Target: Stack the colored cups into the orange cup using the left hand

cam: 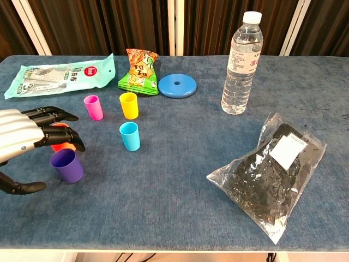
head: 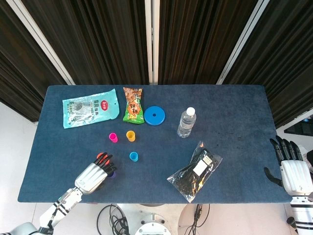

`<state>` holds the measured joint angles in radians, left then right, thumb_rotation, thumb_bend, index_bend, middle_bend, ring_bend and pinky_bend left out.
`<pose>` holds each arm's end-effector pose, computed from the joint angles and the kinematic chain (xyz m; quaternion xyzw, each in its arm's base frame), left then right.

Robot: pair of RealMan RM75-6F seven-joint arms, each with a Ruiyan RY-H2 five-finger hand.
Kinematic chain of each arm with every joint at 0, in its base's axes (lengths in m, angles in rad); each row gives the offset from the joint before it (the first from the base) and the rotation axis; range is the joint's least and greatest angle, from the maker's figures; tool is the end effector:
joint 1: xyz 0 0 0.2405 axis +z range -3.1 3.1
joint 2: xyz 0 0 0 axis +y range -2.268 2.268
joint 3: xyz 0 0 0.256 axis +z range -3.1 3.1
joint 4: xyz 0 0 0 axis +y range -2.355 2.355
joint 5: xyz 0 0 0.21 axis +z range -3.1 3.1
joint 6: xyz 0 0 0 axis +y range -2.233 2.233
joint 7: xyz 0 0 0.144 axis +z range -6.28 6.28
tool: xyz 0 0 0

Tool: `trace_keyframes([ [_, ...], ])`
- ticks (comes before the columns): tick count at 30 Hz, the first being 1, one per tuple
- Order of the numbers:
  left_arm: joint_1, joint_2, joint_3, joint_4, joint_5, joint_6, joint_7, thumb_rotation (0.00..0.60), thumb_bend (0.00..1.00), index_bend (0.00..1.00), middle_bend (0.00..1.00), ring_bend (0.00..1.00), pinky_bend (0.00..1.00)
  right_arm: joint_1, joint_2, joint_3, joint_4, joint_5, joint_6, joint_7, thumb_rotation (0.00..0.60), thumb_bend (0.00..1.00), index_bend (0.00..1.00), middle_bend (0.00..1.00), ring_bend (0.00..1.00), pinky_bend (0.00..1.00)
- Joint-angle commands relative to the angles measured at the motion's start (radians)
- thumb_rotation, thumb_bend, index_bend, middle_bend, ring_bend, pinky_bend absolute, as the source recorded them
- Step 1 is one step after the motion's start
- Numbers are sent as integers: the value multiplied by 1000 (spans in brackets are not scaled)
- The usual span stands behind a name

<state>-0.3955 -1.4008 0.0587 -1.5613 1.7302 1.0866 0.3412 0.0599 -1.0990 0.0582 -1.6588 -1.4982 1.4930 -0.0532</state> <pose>-0.2191 0.2100 0.0008 -0.8389 -0.2505 -0.3261 0.3567 -0.3067 -0.1745 0.1634 0.5917 -0.3829 0.3795 0.5994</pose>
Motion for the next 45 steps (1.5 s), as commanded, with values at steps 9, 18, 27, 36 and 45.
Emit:
trace_keyframes([
  [9, -13, -20, 4, 43, -6, 18, 10, 600, 272, 372, 338, 0, 31, -3, -1, 9, -18, 40, -15, -3, 600, 234, 0, 0, 0, 0],
  [18, -11, -48, 10, 78, 22, 80, -5, 600, 285, 416, 437, 8, 45, -3, -3, 11, -18, 52, -22, -3, 600, 235, 0, 0, 0, 0],
  [27, -6, -20, 20, 23, 51, 137, -5, 600, 286, 452, 471, 33, 45, -4, -1, 11, -22, 50, -22, -4, 600, 236, 0, 0, 0, 0],
  [36, -10, 105, -39, -129, -6, 180, -25, 600, 286, 462, 479, 34, 45, -9, 8, 7, -35, 9, 7, 2, 600, 236, 0, 0, 0, 0],
  [45, -43, 105, -90, -72, -153, 94, -109, 600, 287, 475, 492, 57, 45, -9, -3, -7, -28, -19, 7, -17, 600, 236, 0, 0, 0, 0],
])
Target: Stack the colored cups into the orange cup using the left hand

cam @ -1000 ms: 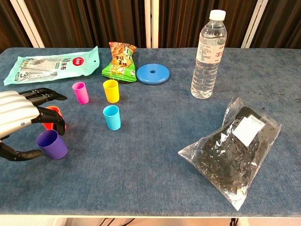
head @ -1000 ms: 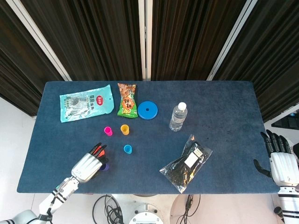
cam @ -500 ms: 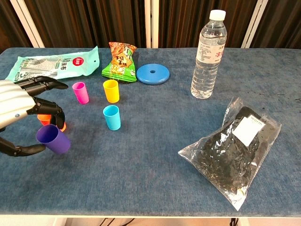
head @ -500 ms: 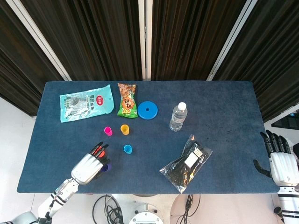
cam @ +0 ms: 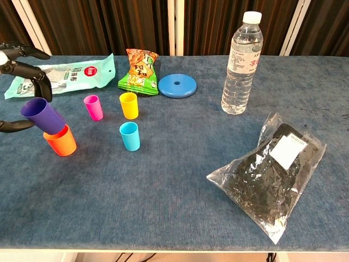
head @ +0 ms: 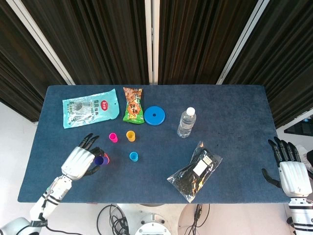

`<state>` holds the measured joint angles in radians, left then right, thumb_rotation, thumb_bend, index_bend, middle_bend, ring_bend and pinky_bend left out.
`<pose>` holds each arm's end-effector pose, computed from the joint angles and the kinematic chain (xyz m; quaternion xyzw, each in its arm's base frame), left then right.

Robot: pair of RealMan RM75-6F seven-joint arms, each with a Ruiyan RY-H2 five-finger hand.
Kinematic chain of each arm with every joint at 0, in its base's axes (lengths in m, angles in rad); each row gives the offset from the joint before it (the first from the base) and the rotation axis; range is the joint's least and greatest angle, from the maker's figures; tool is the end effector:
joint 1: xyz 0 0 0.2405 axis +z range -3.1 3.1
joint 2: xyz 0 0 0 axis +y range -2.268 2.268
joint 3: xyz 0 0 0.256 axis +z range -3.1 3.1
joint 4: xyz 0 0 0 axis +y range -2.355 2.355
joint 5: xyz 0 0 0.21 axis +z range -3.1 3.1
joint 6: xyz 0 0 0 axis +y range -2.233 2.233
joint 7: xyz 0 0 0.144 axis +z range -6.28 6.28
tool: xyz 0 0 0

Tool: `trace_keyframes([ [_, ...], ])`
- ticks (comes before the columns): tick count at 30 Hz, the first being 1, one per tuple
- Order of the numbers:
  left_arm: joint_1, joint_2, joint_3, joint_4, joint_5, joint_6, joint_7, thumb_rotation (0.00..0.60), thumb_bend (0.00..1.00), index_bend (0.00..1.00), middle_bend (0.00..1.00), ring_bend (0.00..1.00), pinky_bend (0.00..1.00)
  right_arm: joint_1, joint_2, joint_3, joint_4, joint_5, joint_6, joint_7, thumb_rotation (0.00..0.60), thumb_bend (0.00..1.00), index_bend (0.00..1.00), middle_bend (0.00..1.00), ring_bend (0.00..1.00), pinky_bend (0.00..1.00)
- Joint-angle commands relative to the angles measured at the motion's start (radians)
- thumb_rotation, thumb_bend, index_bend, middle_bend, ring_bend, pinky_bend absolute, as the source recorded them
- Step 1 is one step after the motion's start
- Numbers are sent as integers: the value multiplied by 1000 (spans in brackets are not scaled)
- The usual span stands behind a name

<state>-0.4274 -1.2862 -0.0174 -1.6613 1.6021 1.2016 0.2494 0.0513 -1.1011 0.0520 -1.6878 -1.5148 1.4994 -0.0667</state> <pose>-0.2077 0.2471 0.0568 -0.7665 -0.2909 -0.3909 0.4185 -0.3001 -0.1702 0.1593 0.5925 -0.3869 0.3850 0.5925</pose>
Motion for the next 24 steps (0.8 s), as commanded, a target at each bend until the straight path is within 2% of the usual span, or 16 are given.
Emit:
trace_keyframes([
  [1, -13, -17, -14, 39, -31, -25, -19, 600, 286, 474, 492, 57, 45, 0, -2, -1, 4, -3, 1, -9, 600, 236, 0, 0, 0, 0],
  [19, -28, -58, 5, 100, -49, -52, 5, 600, 288, 456, 479, 57, 44, -4, -11, 5, 9, 24, -3, -17, 600, 236, 0, 0, 0, 0],
  [21, -30, -56, 6, 97, -54, -59, 10, 600, 287, 416, 443, 57, 44, -4, -11, 5, 9, 26, -4, -15, 600, 235, 0, 0, 0, 0],
  [24, -31, -58, 8, 98, -56, -61, 5, 600, 286, 295, 325, 50, 43, -4, -11, 5, 10, 28, -6, -14, 600, 236, 0, 0, 0, 0],
])
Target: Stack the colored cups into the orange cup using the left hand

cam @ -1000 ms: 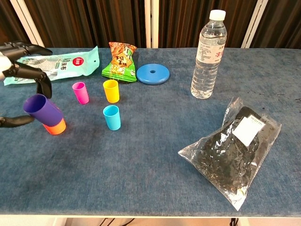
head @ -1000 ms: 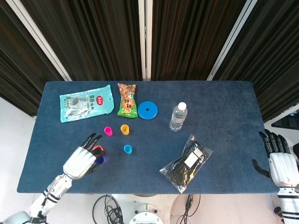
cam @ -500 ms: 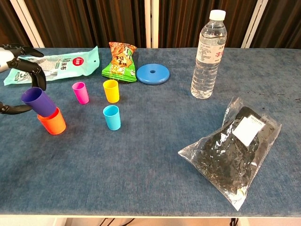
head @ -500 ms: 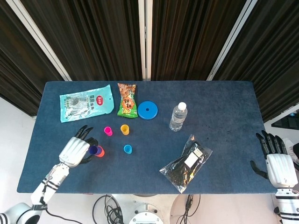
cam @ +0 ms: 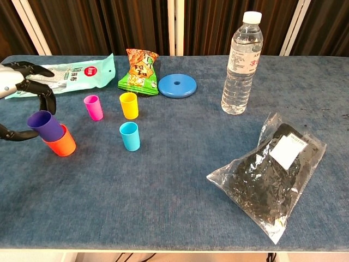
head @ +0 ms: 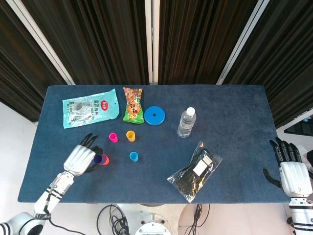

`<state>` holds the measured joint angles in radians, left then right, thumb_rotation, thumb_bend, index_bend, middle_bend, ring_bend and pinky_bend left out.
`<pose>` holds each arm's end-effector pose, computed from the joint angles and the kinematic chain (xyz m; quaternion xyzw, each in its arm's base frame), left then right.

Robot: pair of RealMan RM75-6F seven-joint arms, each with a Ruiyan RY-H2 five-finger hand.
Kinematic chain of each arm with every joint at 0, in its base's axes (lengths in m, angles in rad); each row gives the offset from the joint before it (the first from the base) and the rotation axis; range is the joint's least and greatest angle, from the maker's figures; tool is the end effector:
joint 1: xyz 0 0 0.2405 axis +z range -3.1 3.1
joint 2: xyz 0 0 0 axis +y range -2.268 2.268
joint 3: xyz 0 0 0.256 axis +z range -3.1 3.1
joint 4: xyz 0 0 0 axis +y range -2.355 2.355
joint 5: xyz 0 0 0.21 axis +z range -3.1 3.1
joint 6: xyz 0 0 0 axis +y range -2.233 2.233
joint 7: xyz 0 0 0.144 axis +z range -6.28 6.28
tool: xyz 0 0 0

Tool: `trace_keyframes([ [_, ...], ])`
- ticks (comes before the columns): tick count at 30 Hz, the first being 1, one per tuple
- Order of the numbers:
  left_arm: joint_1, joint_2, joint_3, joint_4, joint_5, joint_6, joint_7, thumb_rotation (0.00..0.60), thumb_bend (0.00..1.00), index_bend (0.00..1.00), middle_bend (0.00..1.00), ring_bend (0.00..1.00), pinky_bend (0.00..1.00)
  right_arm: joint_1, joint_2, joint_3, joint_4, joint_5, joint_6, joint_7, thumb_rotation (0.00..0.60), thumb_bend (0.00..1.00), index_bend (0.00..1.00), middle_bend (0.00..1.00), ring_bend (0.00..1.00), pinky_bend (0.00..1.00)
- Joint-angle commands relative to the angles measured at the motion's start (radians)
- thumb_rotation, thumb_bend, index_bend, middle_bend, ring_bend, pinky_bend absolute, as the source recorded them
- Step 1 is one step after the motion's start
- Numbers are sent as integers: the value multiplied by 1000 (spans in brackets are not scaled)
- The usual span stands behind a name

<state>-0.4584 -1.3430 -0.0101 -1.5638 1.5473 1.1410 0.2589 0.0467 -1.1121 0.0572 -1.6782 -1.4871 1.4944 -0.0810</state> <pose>-0.2233 0.2591 0.0377 -0.7800 -0.2955 -0.3531 0.4239 -0.3055 -0.1699 0.1581 0.5858 -0.3909 0.3745 0.6031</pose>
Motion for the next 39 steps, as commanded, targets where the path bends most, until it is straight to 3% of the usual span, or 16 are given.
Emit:
trace_keyframes([
  [1, -1, -2, 1, 1, -2, -1, -9, 600, 285, 253, 284, 42, 43, 0, 0, 0, 1, 1, -2, 1, 600, 236, 0, 0, 0, 0],
  [4, -1, -9, -2, 8, 6, 13, -18, 600, 283, 184, 226, 31, 42, 1, 2, 2, 1, 3, -2, 1, 600, 236, 0, 0, 0, 0],
  [9, -16, -8, -35, -4, 5, 34, -33, 600, 283, 174, 222, 31, 42, 0, 3, 5, 1, 5, 1, 5, 600, 235, 0, 0, 0, 0],
  [15, -96, -7, -132, -59, -67, -30, -27, 600, 264, 178, 225, 31, 43, 0, 0, -1, -8, -8, 2, -3, 600, 235, 0, 0, 0, 0],
  [19, -165, -65, -182, -40, -150, -113, -34, 600, 258, 204, 226, 31, 43, -3, 1, -14, -22, -31, 5, -12, 600, 236, 0, 0, 0, 0],
  [26, -245, -171, -206, 51, -267, -206, 33, 600, 254, 202, 233, 31, 40, -11, 13, -18, -26, -39, 18, -4, 600, 236, 0, 0, 0, 0],
  [39, -335, -296, -218, 211, -415, -287, 108, 600, 255, 235, 271, 31, 41, -7, 26, -12, -18, -27, 6, 26, 600, 236, 0, 0, 0, 0],
])
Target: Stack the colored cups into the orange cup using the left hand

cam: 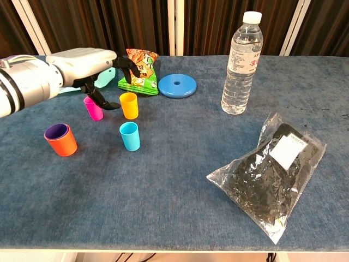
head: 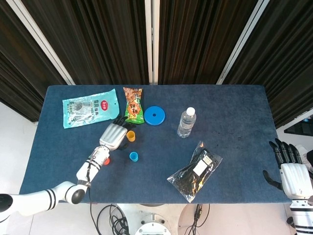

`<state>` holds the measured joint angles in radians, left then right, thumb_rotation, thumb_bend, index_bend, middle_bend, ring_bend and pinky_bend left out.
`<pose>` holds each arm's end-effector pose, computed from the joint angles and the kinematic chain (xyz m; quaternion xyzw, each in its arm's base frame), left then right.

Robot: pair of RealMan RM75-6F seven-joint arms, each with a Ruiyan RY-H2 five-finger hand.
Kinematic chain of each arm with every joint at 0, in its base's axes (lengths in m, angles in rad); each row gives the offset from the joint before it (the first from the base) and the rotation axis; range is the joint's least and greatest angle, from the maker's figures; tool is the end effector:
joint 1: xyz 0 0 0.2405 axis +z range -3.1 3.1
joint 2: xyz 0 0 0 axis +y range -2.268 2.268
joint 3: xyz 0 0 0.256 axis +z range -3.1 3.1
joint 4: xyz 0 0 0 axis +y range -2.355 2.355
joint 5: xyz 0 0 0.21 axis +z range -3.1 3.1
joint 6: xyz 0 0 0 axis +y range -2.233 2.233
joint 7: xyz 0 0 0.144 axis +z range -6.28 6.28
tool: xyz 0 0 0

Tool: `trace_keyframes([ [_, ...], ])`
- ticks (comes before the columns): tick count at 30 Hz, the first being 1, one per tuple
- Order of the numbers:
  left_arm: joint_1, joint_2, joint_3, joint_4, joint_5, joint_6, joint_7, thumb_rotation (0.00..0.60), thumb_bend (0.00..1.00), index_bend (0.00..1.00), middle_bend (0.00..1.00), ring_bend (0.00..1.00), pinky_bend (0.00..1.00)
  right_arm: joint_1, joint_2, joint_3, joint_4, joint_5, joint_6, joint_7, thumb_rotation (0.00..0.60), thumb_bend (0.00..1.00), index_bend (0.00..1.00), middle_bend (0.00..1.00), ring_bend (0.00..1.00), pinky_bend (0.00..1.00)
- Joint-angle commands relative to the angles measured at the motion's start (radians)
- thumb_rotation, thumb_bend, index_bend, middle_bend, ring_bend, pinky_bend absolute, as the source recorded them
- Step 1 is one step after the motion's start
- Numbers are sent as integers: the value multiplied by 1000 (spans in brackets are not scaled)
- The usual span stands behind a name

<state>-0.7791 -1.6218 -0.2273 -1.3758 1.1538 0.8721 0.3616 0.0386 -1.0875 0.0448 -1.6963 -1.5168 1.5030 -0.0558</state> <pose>-0.1307 0.3584 -0.0355 -0.7664 -0.3502 -0.3637 0.3972 -0.3017 -0.1649 0.1622 0.5901 -0.3928 0.3821 0.5928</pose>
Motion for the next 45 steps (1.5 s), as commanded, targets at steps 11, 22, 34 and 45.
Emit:
trace_keyframes([
  [11, -35, -58, 17, 115, -73, -31, 11, 600, 260, 320, 308, 32, 45, 2, 8, 5, 10, 22, -17, 20, 600, 236, 0, 0, 0, 0],
  [22, -53, -95, 21, 171, -60, -29, -26, 600, 267, 366, 365, 44, 45, 9, 4, 7, 20, 42, -39, 18, 600, 236, 0, 0, 0, 0],
  [34, -52, -118, 14, 209, -34, 4, -83, 600, 285, 501, 450, 100, 48, 14, 1, 11, 25, 54, -50, 19, 600, 237, 0, 0, 0, 0],
  [45, -5, 20, -8, -63, -31, 109, -41, 600, 285, 513, 464, 105, 48, 10, 13, 13, 6, 40, -30, 10, 600, 236, 0, 0, 0, 0],
])
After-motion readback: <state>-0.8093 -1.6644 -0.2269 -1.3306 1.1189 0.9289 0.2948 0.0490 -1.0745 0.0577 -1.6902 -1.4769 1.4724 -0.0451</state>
